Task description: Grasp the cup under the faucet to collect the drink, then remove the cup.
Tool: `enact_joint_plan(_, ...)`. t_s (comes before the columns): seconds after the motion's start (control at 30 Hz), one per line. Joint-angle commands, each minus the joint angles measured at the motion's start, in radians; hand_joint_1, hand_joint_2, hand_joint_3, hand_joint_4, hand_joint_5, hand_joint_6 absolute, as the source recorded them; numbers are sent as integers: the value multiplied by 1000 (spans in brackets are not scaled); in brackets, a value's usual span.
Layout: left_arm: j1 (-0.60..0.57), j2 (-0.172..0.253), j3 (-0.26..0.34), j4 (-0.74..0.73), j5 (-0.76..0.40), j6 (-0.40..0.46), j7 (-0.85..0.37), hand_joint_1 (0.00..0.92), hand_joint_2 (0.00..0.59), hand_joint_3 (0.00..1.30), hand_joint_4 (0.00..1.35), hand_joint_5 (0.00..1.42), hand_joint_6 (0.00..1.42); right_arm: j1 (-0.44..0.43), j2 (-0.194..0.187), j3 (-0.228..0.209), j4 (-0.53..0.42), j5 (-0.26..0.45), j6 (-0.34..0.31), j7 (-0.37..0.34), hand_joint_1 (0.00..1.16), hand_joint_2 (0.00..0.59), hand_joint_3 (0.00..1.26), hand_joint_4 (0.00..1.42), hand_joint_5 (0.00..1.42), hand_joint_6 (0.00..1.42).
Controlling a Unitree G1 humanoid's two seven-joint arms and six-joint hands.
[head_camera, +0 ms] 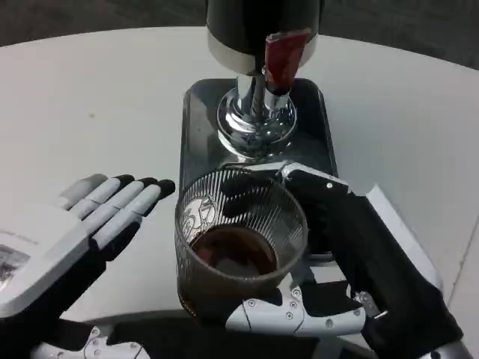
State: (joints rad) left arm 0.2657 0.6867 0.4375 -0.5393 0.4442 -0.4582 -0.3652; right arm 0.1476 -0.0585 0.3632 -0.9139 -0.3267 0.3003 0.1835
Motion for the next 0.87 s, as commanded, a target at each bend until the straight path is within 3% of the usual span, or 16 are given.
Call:
enact_joint_plan(0.03,1,2,-18,-11,14,-2,-3,0,0,0,0,0,0,10,-3,1,-48,19,-59,-14,1075,108,726,937,1006,1418)
enact_joint_plan(0.87,-32,15,-62,-5,10,30,-20,0,0,0,0,0,0,11,-9,-6,-62,25,-58,-19,1070,108,726,947,1022,1418)
